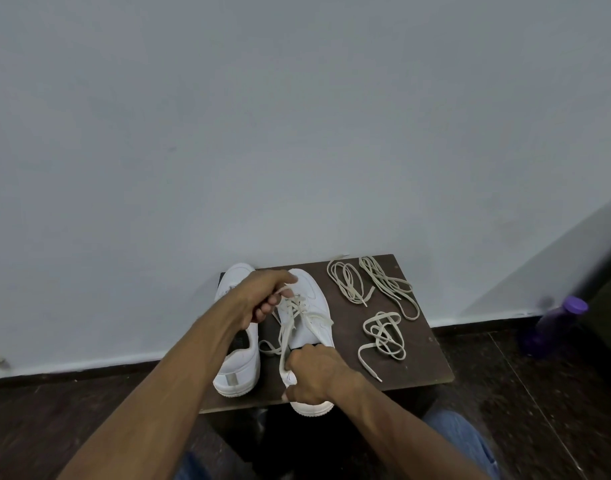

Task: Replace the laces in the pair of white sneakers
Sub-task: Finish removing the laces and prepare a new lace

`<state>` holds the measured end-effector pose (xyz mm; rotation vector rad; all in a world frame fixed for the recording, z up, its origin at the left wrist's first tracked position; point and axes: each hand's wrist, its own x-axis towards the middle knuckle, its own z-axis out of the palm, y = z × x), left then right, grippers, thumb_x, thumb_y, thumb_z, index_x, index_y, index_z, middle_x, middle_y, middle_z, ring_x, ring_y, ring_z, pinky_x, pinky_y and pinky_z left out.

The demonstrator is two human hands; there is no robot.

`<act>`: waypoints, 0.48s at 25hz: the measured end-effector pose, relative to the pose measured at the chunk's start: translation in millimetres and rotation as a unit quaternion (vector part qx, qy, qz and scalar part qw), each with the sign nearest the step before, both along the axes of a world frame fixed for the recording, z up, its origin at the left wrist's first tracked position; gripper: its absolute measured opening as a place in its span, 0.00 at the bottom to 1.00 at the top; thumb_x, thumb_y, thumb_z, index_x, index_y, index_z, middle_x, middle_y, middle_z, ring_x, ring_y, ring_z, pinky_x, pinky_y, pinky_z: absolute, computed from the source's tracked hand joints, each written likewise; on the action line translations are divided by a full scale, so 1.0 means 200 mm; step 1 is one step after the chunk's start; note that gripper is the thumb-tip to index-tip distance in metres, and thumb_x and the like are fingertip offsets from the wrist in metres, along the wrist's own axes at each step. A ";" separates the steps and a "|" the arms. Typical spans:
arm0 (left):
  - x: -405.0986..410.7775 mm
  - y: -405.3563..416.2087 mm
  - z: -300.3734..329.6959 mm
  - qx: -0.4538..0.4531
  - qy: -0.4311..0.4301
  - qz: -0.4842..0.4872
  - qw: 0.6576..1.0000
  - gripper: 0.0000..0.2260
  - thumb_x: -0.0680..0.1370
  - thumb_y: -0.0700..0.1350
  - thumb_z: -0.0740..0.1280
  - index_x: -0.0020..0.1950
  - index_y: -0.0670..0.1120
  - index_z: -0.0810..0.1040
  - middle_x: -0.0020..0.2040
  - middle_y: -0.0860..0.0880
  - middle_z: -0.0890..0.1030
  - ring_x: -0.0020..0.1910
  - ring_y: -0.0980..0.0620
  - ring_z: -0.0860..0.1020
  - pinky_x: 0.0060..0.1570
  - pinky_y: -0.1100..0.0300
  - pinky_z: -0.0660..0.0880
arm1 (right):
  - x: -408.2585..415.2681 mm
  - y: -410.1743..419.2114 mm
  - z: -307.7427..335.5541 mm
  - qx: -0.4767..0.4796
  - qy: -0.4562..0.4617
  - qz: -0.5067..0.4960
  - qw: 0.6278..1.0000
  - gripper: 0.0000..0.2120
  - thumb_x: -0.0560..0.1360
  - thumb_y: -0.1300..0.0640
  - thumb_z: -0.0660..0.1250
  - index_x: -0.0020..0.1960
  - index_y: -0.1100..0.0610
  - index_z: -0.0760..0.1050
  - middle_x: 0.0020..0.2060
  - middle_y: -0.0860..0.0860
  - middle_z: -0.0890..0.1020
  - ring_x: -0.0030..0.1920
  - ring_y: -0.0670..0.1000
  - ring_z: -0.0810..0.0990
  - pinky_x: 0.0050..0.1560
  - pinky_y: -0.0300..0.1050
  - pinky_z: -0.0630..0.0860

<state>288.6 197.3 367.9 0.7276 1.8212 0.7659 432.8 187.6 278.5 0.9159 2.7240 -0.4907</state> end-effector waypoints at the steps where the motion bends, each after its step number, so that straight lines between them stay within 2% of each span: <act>1: 0.01 0.01 0.02 -0.007 0.031 -0.031 0.999 0.12 0.75 0.51 0.69 0.40 0.43 0.81 0.24 0.53 0.65 0.21 0.57 0.60 0.18 0.67 0.56 | 0.00 0.00 0.00 -0.002 0.001 -0.002 1.000 0.27 0.72 0.42 0.69 0.64 0.57 0.73 0.59 0.58 0.78 0.59 0.62 0.76 0.59 0.53 0.72; 3: 0.04 0.03 0.08 0.035 0.033 -0.026 0.998 0.11 0.74 0.48 0.71 0.37 0.42 0.80 0.23 0.52 0.65 0.20 0.56 0.61 0.18 0.67 0.57 | 0.01 -0.01 0.00 -0.003 0.002 -0.004 1.000 0.26 0.72 0.42 0.69 0.63 0.58 0.73 0.59 0.57 0.79 0.59 0.61 0.77 0.58 0.53 0.72; 5: 0.04 0.04 0.10 0.085 -0.054 0.061 0.993 0.15 0.73 0.47 0.70 0.29 0.46 0.71 0.23 0.51 0.66 0.20 0.55 0.62 0.19 0.66 0.58 | 0.01 -0.01 0.01 -0.002 0.005 -0.007 1.000 0.25 0.72 0.42 0.69 0.62 0.58 0.74 0.58 0.57 0.79 0.58 0.61 0.77 0.57 0.53 0.72; 6: 0.04 0.03 0.10 0.097 -0.102 0.105 0.984 0.17 0.73 0.48 0.70 0.27 0.47 0.68 0.23 0.51 0.66 0.20 0.55 0.62 0.19 0.66 0.58 | 0.01 -0.01 0.01 -0.003 0.006 -0.008 1.000 0.25 0.72 0.42 0.70 0.61 0.58 0.74 0.58 0.57 0.79 0.58 0.61 0.77 0.56 0.52 0.72; 7: 0.04 0.02 0.09 0.108 -0.112 0.118 0.981 0.17 0.73 0.48 0.69 0.28 0.47 0.68 0.22 0.51 0.65 0.19 0.55 0.62 0.19 0.66 0.58 | 0.01 -0.01 0.01 -0.004 0.006 -0.008 1.000 0.24 0.72 0.43 0.70 0.60 0.58 0.74 0.57 0.57 0.79 0.57 0.61 0.77 0.56 0.52 0.72; 8: 0.04 0.00 0.09 0.109 -0.071 0.096 0.987 0.15 0.73 0.49 0.69 0.30 0.45 0.70 0.22 0.51 0.65 0.19 0.54 0.63 0.19 0.67 0.58 | 0.01 -0.01 0.01 -0.005 0.007 -0.008 1.000 0.23 0.72 0.43 0.70 0.59 0.58 0.74 0.57 0.57 0.79 0.57 0.61 0.77 0.55 0.51 0.72; 9: 0.04 -0.02 0.09 0.090 0.008 0.038 0.995 0.14 0.74 0.49 0.70 0.33 0.44 0.72 0.22 0.51 0.64 0.18 0.54 0.63 0.20 0.67 0.58 | 0.01 0.00 0.02 -0.005 0.007 -0.008 1.000 0.23 0.72 0.43 0.70 0.59 0.58 0.74 0.56 0.57 0.79 0.57 0.61 0.77 0.55 0.51 0.72; 11: 0.02 -0.03 0.15 0.031 0.148 -0.103 0.983 0.15 0.76 0.50 0.70 0.34 0.43 0.76 0.22 0.51 0.65 0.18 0.55 0.64 0.20 0.66 0.59 | 0.01 0.00 0.02 -0.011 0.008 -0.011 1.000 0.23 0.72 0.43 0.70 0.60 0.57 0.74 0.57 0.57 0.79 0.57 0.61 0.77 0.55 0.51 0.72; 12: 0.00 -0.03 0.19 0.022 0.166 -0.135 0.977 0.15 0.76 0.51 0.70 0.34 0.42 0.78 0.22 0.51 0.66 0.18 0.55 0.64 0.20 0.66 0.59 | 0.01 0.00 0.02 -0.010 0.008 -0.010 1.000 0.24 0.72 0.43 0.70 0.60 0.57 0.74 0.57 0.57 0.79 0.58 0.60 0.77 0.56 0.51 0.72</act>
